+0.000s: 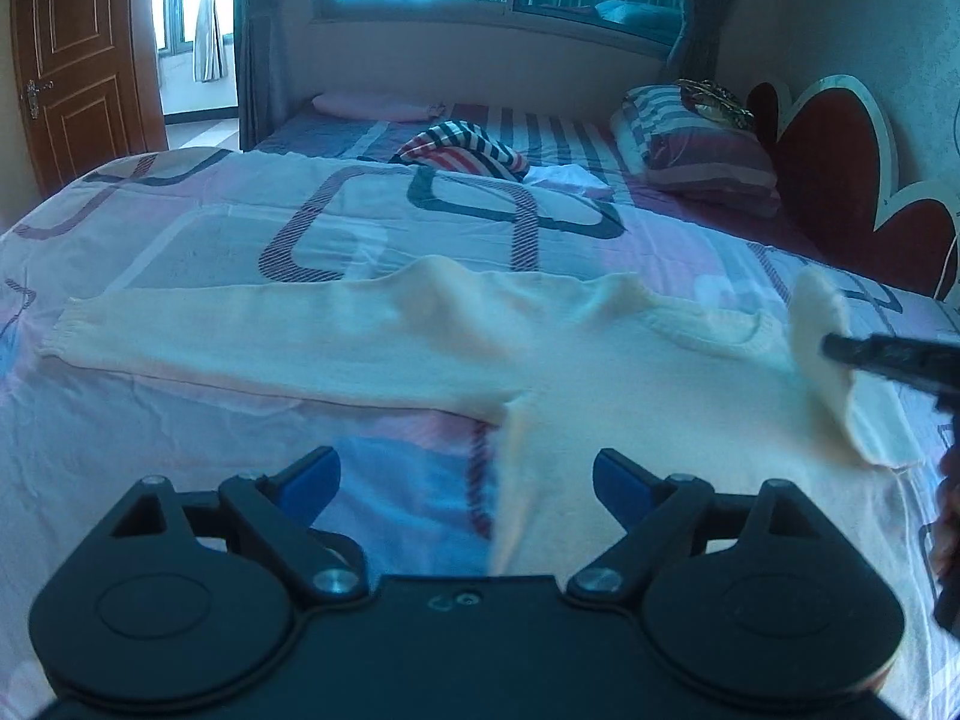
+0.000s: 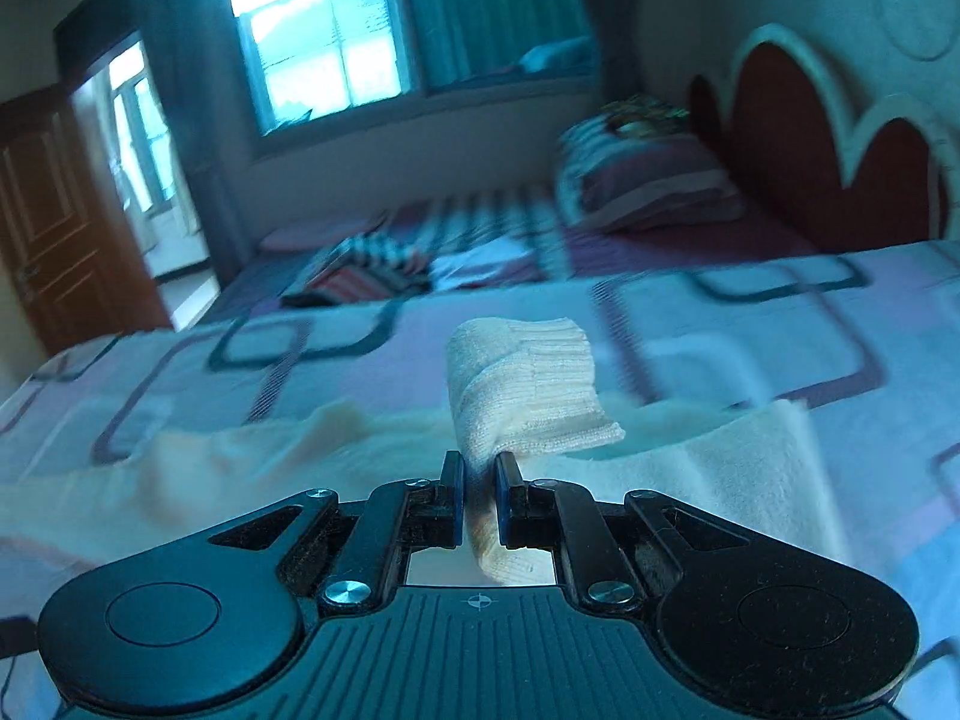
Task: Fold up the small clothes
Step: 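Lift the cuff with the right tool and carry it across the sweater body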
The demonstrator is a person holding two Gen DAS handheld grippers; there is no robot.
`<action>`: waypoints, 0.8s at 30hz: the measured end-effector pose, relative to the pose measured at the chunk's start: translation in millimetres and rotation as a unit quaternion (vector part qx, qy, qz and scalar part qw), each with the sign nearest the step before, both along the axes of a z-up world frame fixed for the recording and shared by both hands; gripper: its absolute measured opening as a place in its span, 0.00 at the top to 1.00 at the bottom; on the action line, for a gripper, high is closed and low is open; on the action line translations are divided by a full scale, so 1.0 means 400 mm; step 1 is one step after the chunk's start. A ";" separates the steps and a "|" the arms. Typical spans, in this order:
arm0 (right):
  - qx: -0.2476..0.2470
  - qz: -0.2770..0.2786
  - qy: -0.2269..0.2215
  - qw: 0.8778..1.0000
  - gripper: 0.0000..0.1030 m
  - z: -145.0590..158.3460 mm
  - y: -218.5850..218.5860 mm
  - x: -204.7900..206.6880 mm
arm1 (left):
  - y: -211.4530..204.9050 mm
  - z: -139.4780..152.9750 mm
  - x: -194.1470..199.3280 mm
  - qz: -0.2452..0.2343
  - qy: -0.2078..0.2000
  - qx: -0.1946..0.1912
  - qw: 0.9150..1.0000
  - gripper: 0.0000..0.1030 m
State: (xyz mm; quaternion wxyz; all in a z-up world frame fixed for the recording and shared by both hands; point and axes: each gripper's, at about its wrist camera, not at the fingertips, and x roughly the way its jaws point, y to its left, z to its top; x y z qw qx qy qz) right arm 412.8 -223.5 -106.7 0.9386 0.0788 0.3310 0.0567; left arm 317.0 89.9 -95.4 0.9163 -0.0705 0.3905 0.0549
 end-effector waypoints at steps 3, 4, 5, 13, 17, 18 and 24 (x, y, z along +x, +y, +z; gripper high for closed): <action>0.010 0.021 0.035 0.999 0.90 -0.059 0.090 0.021 | 0.037 -0.014 0.020 -0.003 0.006 -0.017 1.000 0.12; 0.011 0.028 0.044 0.999 0.90 -0.072 0.110 0.023 | 0.045 -0.018 0.025 -0.004 0.005 -0.021 1.000 0.12; 0.014 0.035 0.053 0.998 0.89 -0.084 0.129 0.027 | 0.050 -0.023 0.030 -0.005 0.004 -0.025 1.000 0.12; -0.019 0.004 0.023 1.000 0.51 -0.049 0.095 -0.059 | -0.006 -0.059 0.095 -0.064 0.014 -0.096 0.993 0.13; -0.063 -0.041 0.033 0.997 0.50 -0.060 -0.013 -0.101 | -0.116 -0.086 0.152 -0.113 0.032 -0.089 0.989 0.23; -0.067 -0.054 0.038 0.996 0.50 -0.068 -0.045 -0.108 | -0.148 -0.094 0.165 -0.124 0.037 -0.079 0.988 0.23; -0.064 -0.101 0.051 0.991 0.50 -0.101 -0.191 -0.141 | -0.326 -0.147 0.220 -0.150 0.047 -0.045 0.986 0.14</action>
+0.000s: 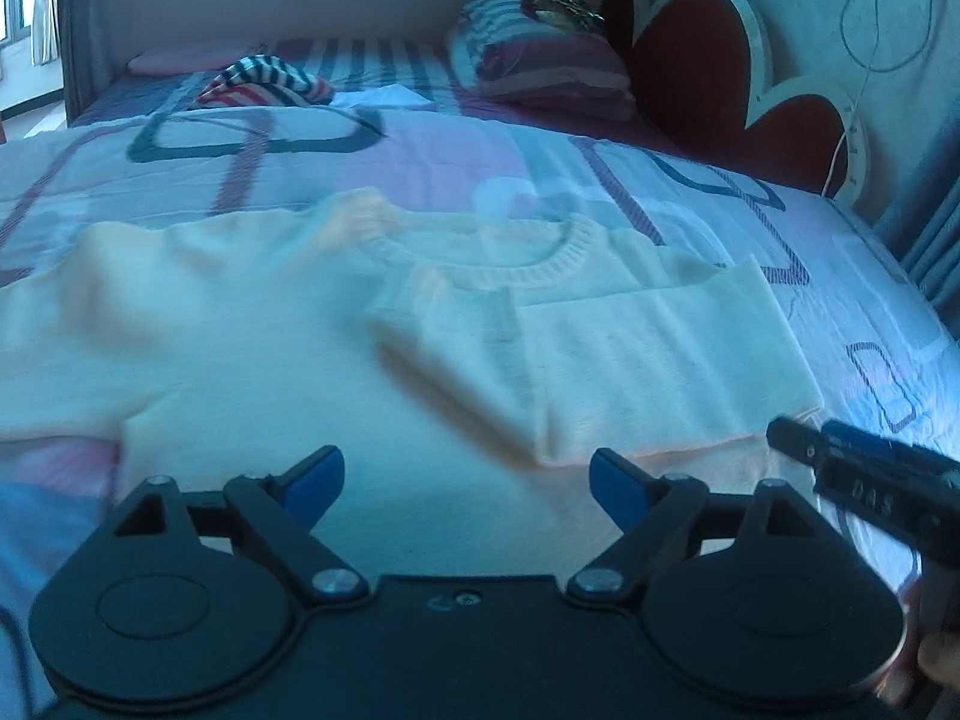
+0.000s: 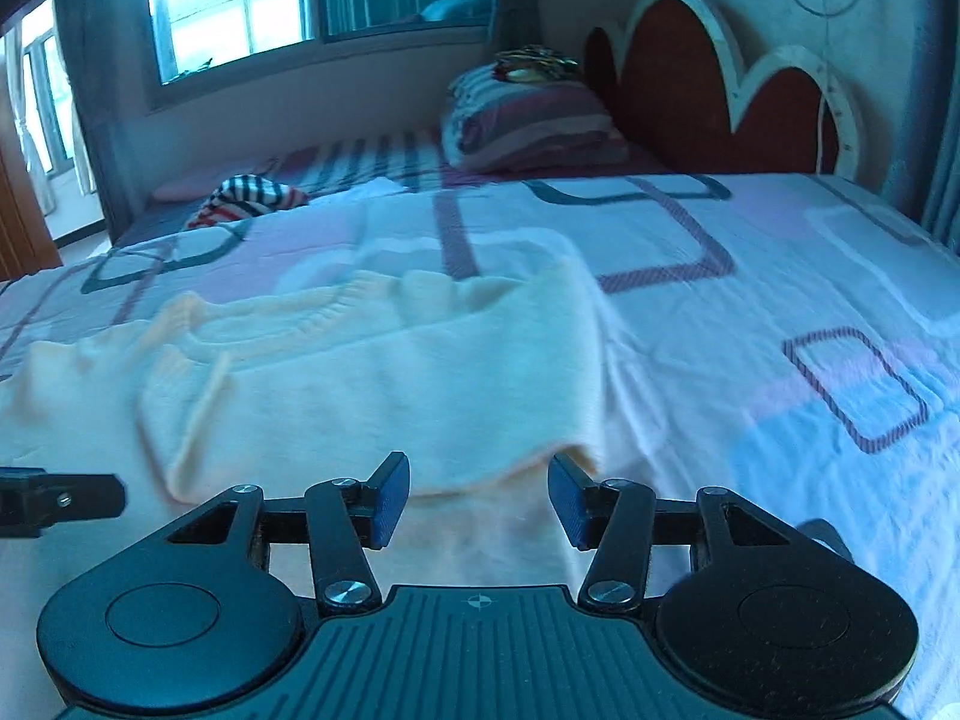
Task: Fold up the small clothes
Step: 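Lift the cuff with the right tool and carry it across the sweater body, then lay the sleeve across the body and open the right tool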
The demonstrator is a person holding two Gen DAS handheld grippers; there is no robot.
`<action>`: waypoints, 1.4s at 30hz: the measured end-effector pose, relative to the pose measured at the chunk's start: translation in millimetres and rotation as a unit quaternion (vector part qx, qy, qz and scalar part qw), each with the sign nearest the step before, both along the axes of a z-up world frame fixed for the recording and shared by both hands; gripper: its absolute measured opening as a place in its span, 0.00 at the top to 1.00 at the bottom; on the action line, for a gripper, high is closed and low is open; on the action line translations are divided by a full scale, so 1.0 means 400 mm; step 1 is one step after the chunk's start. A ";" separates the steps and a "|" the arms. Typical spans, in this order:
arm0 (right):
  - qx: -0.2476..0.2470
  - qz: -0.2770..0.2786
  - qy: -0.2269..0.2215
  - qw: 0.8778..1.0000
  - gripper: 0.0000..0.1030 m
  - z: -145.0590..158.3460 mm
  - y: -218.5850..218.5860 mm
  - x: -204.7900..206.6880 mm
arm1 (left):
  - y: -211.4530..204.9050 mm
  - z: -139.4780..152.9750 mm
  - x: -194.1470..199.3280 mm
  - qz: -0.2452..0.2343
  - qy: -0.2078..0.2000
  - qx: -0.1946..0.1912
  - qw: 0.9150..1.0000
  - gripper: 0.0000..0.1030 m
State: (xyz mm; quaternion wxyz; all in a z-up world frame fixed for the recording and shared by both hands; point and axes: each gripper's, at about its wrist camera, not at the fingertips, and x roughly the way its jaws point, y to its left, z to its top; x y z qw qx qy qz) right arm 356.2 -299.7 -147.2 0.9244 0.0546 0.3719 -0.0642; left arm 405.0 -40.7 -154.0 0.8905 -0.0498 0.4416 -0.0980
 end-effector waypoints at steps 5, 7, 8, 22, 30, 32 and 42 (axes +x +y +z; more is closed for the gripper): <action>0.016 -0.002 0.013 1.000 0.50 -0.025 -0.058 -0.022 | -0.085 -0.055 0.042 0.014 -0.008 0.071 0.997 0.17; 0.024 0.000 0.015 1.000 0.50 -0.031 -0.072 -0.032 | -0.077 -0.069 0.044 0.026 -0.010 0.074 0.997 0.16; 0.026 0.001 0.015 1.000 0.50 -0.033 -0.077 -0.034 | -0.069 -0.067 0.041 0.035 -0.020 0.074 0.996 0.19; 0.033 0.006 0.015 0.999 0.50 -0.049 -0.109 -0.012 | 0.064 -0.041 0.027 0.145 -0.053 -0.051 0.987 0.95; 0.033 0.009 0.019 0.999 0.50 -0.057 -0.104 0.002 | 0.083 0.036 0.036 0.137 -0.100 -0.099 0.980 0.97; 0.040 0.001 0.015 0.999 0.50 -0.056 -0.108 0.020 | 0.092 0.069 0.040 0.138 -0.116 -0.113 0.977 0.97; 0.085 -0.021 0.004 0.996 0.95 -0.066 -0.142 0.071 | 0.197 0.053 0.067 0.186 -0.113 -0.087 0.972 0.97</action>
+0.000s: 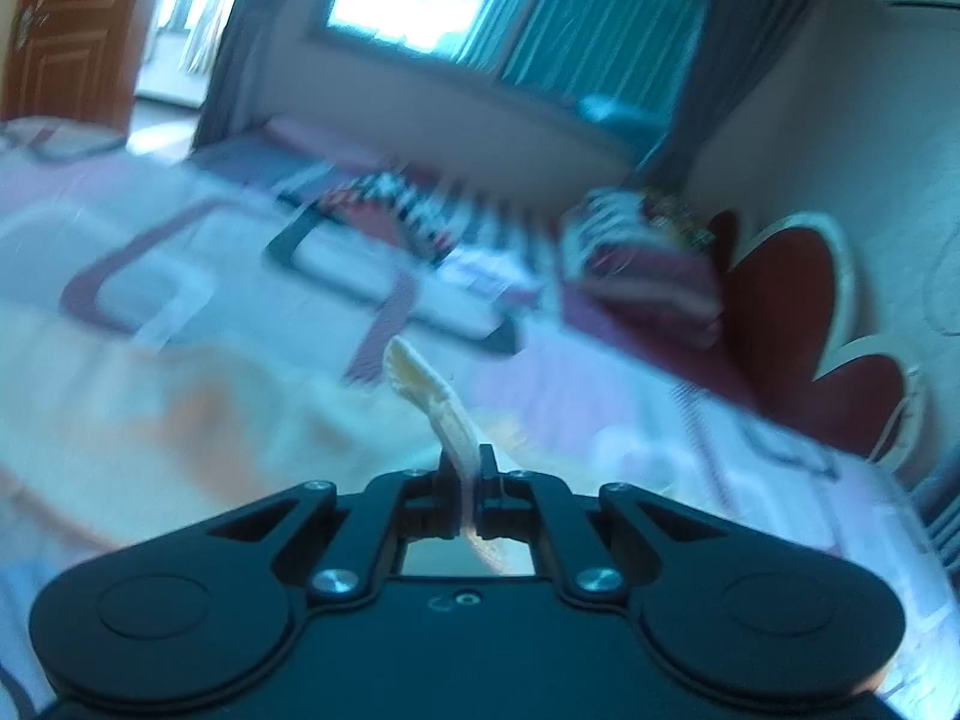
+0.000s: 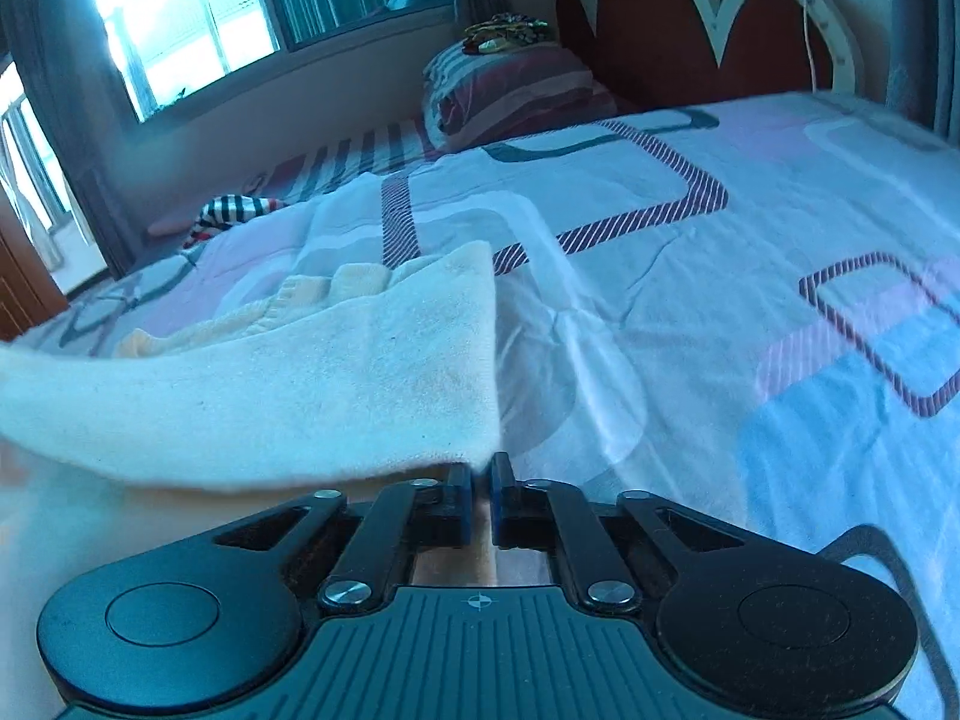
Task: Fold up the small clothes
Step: 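Lay the sleeve across the body and open the right tool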
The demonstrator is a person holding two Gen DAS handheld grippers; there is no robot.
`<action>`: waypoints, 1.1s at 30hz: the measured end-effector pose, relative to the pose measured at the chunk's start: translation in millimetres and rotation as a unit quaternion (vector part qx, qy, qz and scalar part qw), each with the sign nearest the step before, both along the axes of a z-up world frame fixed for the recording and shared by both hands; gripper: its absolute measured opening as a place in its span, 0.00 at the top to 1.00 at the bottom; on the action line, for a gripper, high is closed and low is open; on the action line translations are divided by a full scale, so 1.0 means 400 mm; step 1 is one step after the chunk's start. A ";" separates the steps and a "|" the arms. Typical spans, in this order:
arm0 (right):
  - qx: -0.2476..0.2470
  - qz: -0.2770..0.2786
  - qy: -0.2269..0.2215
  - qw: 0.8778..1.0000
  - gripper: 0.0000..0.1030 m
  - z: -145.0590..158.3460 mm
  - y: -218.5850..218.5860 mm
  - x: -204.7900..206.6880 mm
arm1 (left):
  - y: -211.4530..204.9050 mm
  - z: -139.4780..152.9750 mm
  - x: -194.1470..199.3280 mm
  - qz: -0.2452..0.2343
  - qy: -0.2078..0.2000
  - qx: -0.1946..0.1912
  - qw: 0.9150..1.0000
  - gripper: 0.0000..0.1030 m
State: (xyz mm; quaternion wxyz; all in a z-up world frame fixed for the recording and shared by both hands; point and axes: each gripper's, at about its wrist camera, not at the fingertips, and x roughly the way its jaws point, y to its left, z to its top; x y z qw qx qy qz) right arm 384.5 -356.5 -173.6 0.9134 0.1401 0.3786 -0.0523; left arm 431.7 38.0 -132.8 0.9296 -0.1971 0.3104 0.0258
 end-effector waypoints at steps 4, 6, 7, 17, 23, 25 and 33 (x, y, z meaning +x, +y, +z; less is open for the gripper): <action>-0.013 -0.011 -0.011 1.000 0.98 0.013 -0.004 -0.013 | 0.009 -0.080 0.011 0.001 0.041 0.015 0.999 0.97; -0.009 -0.019 0.012 1.000 0.99 -0.004 -0.013 -0.013 | 0.009 -0.113 0.016 -0.006 0.059 0.032 0.998 0.97; -0.007 -0.018 0.014 1.000 0.99 -0.011 -0.014 -0.018 | 0.008 -0.124 0.018 -0.008 0.065 0.038 0.997 0.96; 0.003 -0.015 -0.015 1.000 0.91 0.066 -0.041 -0.074 | 0.044 -0.059 -0.063 0.038 0.023 0.109 0.993 0.47; -0.041 -0.001 -0.043 0.998 0.39 0.085 -0.025 -0.001 | -0.034 -0.025 -0.048 -0.019 -0.016 0.132 0.991 0.46; -0.058 0.008 -0.042 0.997 0.39 0.076 -0.012 0.038 | -0.062 -0.042 -0.022 -0.041 -0.006 0.131 0.991 0.46; -0.048 0.009 -0.027 0.998 0.40 0.021 -0.018 0.205 | -0.058 -0.135 0.039 -0.038 0.049 0.133 0.989 0.45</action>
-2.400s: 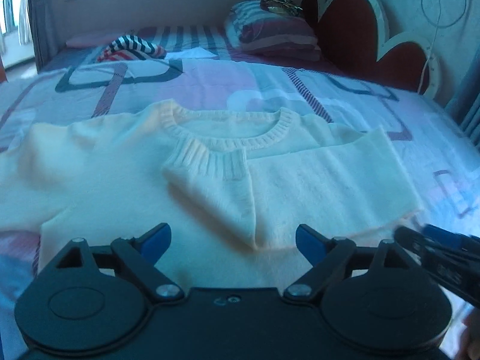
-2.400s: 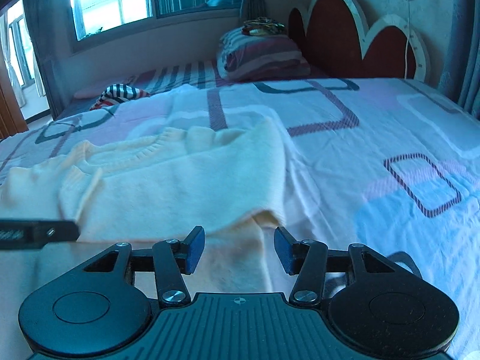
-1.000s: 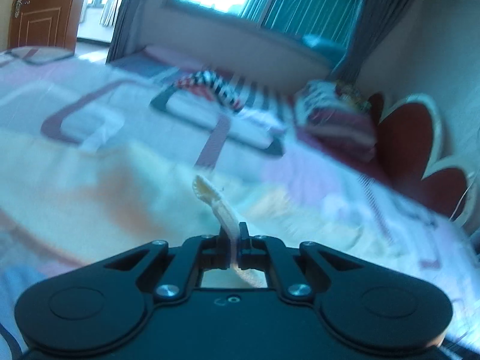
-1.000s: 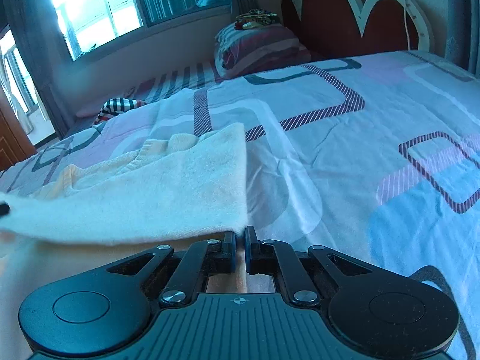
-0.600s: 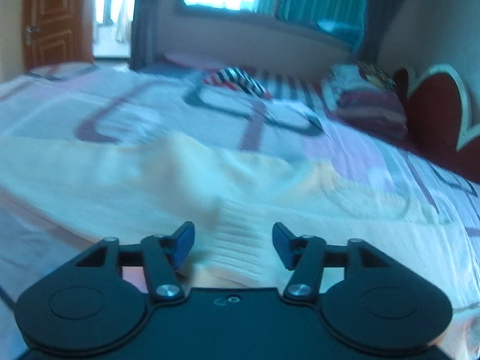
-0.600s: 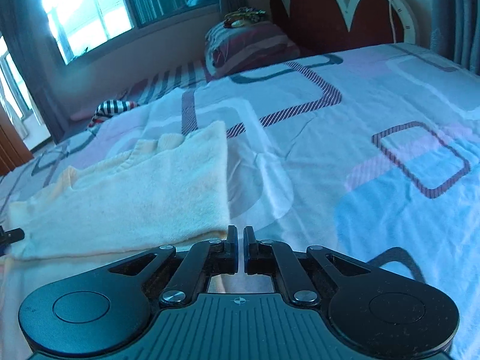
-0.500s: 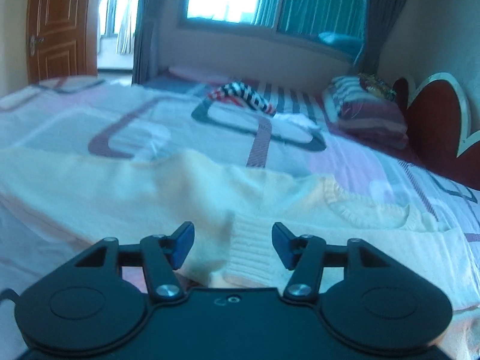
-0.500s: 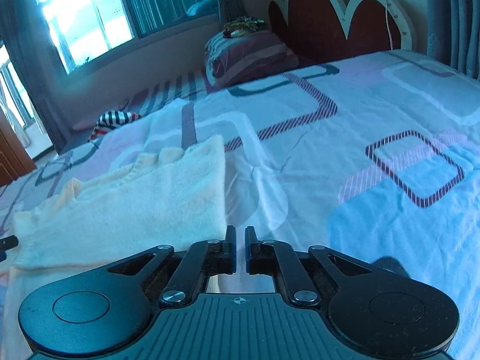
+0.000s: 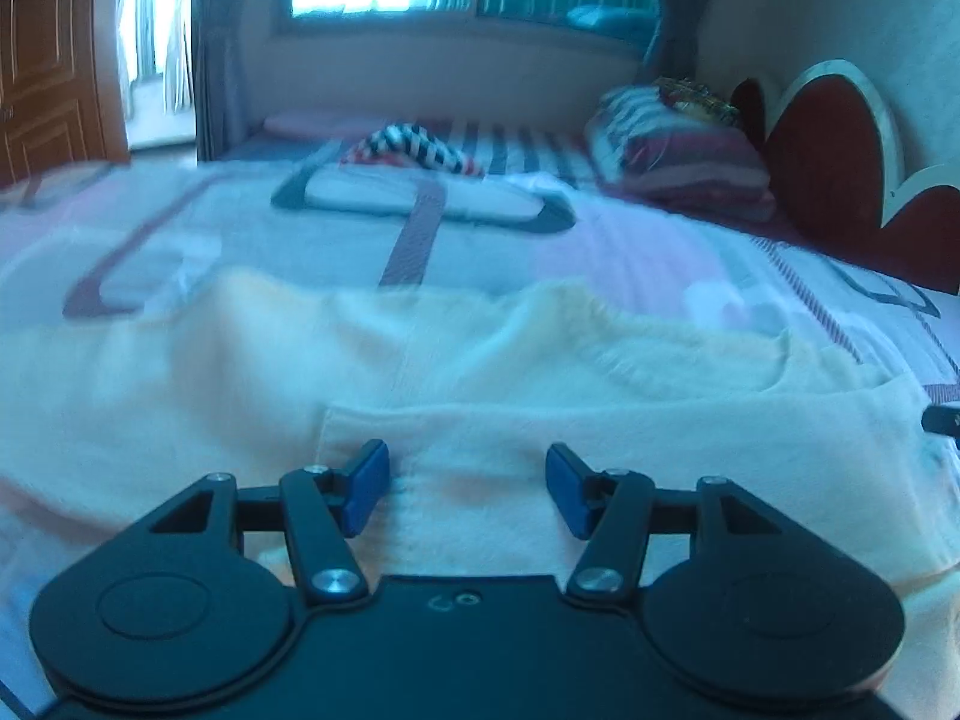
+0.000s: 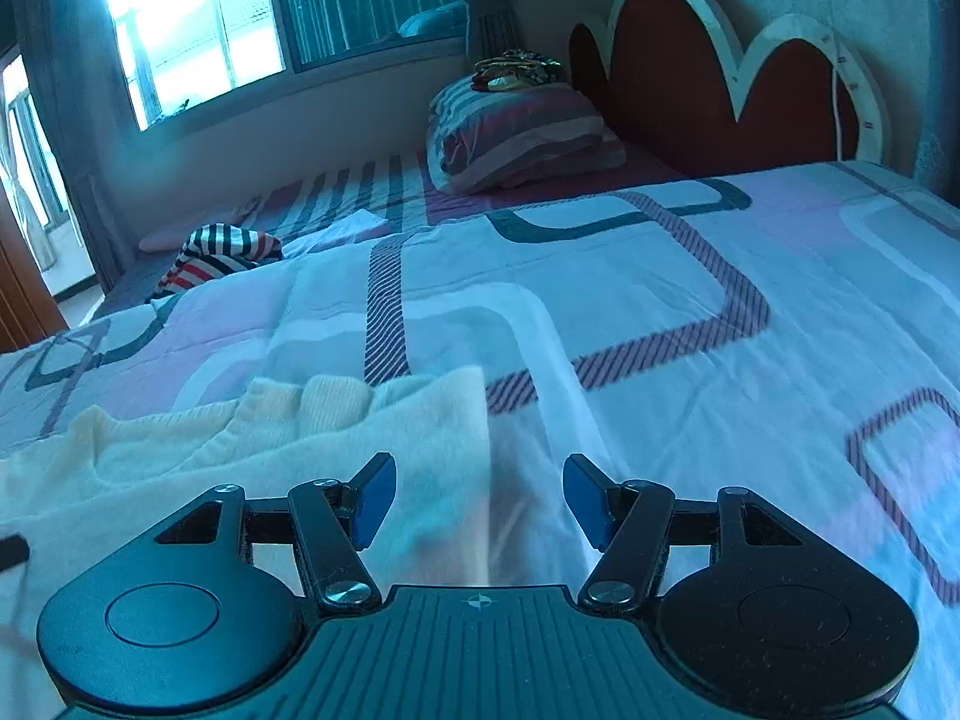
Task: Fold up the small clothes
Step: 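Lay the sleeve across the body and open the right tool, then move the left tool to the other sleeve cuff and close on it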
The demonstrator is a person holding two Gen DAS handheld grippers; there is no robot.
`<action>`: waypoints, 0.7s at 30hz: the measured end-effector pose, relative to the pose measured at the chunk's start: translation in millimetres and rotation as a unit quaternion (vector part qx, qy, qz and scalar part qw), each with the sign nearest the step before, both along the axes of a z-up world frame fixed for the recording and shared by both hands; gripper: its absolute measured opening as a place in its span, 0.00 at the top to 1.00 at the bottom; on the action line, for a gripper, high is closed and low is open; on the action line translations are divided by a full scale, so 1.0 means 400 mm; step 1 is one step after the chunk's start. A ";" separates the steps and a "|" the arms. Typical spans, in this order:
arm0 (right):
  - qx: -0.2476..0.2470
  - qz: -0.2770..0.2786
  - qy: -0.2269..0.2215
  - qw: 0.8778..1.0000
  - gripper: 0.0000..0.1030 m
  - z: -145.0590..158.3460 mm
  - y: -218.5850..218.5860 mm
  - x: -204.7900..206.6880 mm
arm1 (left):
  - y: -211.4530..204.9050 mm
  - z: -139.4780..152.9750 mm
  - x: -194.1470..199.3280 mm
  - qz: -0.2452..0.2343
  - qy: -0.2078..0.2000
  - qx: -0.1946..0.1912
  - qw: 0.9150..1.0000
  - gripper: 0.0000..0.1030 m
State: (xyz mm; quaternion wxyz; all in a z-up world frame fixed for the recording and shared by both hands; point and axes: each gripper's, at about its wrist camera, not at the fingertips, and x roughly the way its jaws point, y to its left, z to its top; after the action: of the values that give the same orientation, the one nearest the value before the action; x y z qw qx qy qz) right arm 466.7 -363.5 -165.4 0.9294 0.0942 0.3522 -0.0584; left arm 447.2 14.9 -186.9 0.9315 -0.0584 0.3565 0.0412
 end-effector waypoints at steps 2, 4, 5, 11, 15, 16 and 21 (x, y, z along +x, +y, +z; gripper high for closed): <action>-0.016 0.003 0.004 1.000 0.50 -0.011 0.007 0.029 | 0.003 -0.005 -0.004 -0.002 -0.006 0.000 1.000 0.44; -0.053 -0.005 0.026 0.998 0.61 -0.039 0.004 0.060 | 0.001 -0.004 -0.003 -0.002 -0.006 0.001 1.000 0.43; -0.042 -0.009 0.025 0.999 0.61 -0.049 -0.011 0.065 | 0.000 -0.003 -0.002 -0.002 -0.005 0.002 1.000 0.43; 0.052 0.018 0.021 0.998 0.63 -0.029 -0.038 0.078 | -0.015 0.008 0.000 -0.004 0.004 0.008 1.000 0.36; 0.023 0.013 0.025 0.999 0.86 -0.044 -0.021 0.093 | -0.012 0.002 -0.003 -0.007 0.002 0.009 1.000 0.35; 0.023 0.013 0.024 0.999 0.95 -0.041 -0.018 0.091 | -0.011 0.002 -0.004 -0.008 0.001 0.010 1.000 0.35; -0.018 0.003 0.016 1.000 0.95 -0.052 -0.014 0.081 | -0.010 0.000 -0.002 -0.008 0.002 0.013 1.000 0.35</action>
State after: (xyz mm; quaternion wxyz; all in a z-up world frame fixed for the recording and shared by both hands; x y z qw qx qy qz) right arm 498.9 -368.9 -186.1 0.9253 0.0758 0.3661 -0.0634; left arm 446.4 10.7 -186.7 0.9319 -0.0435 0.3581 0.0379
